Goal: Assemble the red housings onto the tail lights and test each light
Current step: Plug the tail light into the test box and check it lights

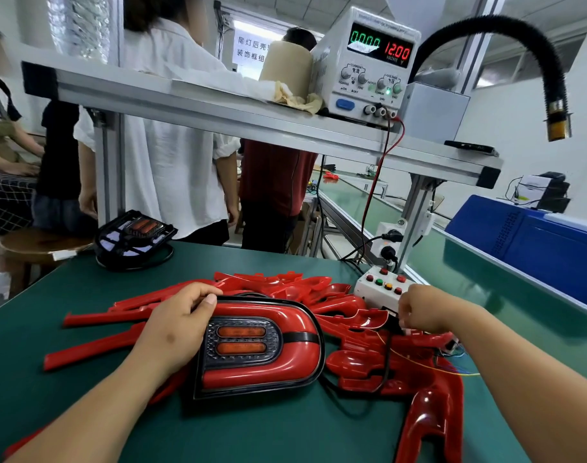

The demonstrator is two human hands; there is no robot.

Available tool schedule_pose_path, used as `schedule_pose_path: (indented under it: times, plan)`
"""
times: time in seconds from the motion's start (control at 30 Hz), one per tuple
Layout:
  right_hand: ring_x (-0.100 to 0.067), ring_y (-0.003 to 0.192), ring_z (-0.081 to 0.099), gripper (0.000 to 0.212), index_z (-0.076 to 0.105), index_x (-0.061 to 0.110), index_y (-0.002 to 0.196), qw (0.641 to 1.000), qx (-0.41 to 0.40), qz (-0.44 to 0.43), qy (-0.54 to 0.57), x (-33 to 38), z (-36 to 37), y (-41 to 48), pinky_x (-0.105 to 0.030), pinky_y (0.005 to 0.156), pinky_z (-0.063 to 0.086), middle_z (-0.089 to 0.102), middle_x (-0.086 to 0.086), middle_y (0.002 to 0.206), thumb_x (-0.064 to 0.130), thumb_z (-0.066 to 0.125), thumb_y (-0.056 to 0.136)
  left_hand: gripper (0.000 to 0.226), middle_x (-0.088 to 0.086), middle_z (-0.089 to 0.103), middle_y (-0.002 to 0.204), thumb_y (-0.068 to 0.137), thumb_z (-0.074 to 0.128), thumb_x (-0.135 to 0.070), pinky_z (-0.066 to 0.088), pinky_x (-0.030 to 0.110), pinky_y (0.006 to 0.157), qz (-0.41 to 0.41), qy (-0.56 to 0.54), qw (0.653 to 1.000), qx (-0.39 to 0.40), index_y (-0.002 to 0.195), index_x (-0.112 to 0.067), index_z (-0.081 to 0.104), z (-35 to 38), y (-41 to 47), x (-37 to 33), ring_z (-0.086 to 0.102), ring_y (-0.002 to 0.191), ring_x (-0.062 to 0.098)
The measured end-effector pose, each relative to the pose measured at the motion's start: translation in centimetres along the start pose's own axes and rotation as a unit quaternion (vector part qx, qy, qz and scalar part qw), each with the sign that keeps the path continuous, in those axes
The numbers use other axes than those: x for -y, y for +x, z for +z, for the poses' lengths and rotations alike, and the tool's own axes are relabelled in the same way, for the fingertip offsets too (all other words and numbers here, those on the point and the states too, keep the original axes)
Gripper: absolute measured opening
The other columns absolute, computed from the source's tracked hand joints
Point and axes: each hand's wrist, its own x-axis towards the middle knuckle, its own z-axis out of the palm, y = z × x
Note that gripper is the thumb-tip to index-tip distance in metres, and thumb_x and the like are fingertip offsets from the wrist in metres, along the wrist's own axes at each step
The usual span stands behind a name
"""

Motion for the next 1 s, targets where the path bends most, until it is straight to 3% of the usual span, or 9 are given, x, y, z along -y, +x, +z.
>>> schedule_pose_path:
  times: [0.1,0.17,0.37,0.47,0.57,0.87,1.0]
  plan:
    - [-0.023,0.088,0.061,0.021,0.071,0.012,0.098,0.999,0.019,0.022,0.032,-0.4,-0.2,0.1,-0.031,0.076,0.05,0.068,-0.007,0.101,0.015,0.053,0.087,0.02,-0.019,0.064,0.098,0.101,0.048,-0.021,0.035,0.009,0.072,-0.001,-0.005,1.0,0.001,0.101,-0.031,0.066,0.0,0.1,0.2,0.054,0.093,-0.007]
    - [-0.02,0.077,0.054,0.023,0.071,0.008,0.098,0.998,0.034,0.034,0.036,-0.6,-0.2,0.2,-0.029,0.07,0.046,0.068,-0.01,0.097,0.011,0.052,0.086,0.02,-0.019,0.064,0.098,0.101,0.048,-0.022,0.035,0.01,0.072,0.0,-0.003,1.0,0.001,0.101,-0.031,0.066,0.0,0.0,0.3,0.055,0.093,-0.007]
    - [-0.015,0.092,0.058,0.012,0.073,0.023,0.098,0.997,0.034,0.03,0.058,-0.8,-0.1,0.8,-0.025,0.082,0.047,0.07,0.003,0.107,0.023,0.072,0.086,0.02,-0.019,0.064,0.098,0.101,0.048,-0.022,0.036,0.011,0.073,0.002,0.002,1.0,0.002,0.101,-0.032,0.065,0.0,0.1,0.3,0.054,0.094,-0.006]
    - [-0.015,0.101,0.059,0.018,0.073,0.024,0.104,0.997,0.034,0.03,0.07,-0.9,0.1,0.8,-0.024,0.084,0.046,0.067,0.005,0.113,0.02,0.07,0.087,0.02,-0.019,0.064,0.099,0.101,0.048,-0.022,0.036,0.011,0.074,0.004,0.003,1.0,0.001,0.1,-0.033,0.065,0.0,0.1,0.3,0.054,0.094,-0.006]
    - [-0.012,0.096,0.056,0.023,0.072,0.023,0.108,0.995,0.052,0.028,0.074,-0.8,-0.1,0.7,-0.022,0.082,0.042,0.066,0.005,0.114,0.014,0.066,0.088,0.021,-0.018,0.065,0.097,0.101,0.047,-0.023,0.036,0.01,0.072,0.003,0.003,1.0,0.001,0.099,-0.034,0.065,0.0,0.0,0.2,0.055,0.093,-0.006]
    - [-0.004,0.072,0.054,0.015,0.071,0.02,0.101,0.994,0.088,0.019,0.056,-0.8,-0.8,1.3,-0.017,0.058,0.043,0.059,0.013,0.081,0.02,0.07,0.086,0.02,-0.016,0.066,0.096,0.101,0.048,-0.023,0.035,0.01,0.071,-0.001,0.007,1.0,0.003,0.1,-0.033,0.065,-0.1,-0.1,0.0,0.056,0.092,-0.005]
    - [-0.016,0.099,0.057,0.023,0.069,0.021,0.105,0.999,0.037,-0.004,0.027,-1.0,-0.5,1.2,-0.028,0.084,0.048,0.061,0.003,0.108,0.035,0.068,0.087,0.02,-0.011,0.067,0.097,0.101,0.048,-0.023,0.038,0.013,0.075,-0.006,0.001,1.0,0.009,0.1,-0.033,0.065,-0.1,-0.1,0.0,0.057,0.096,-0.001]
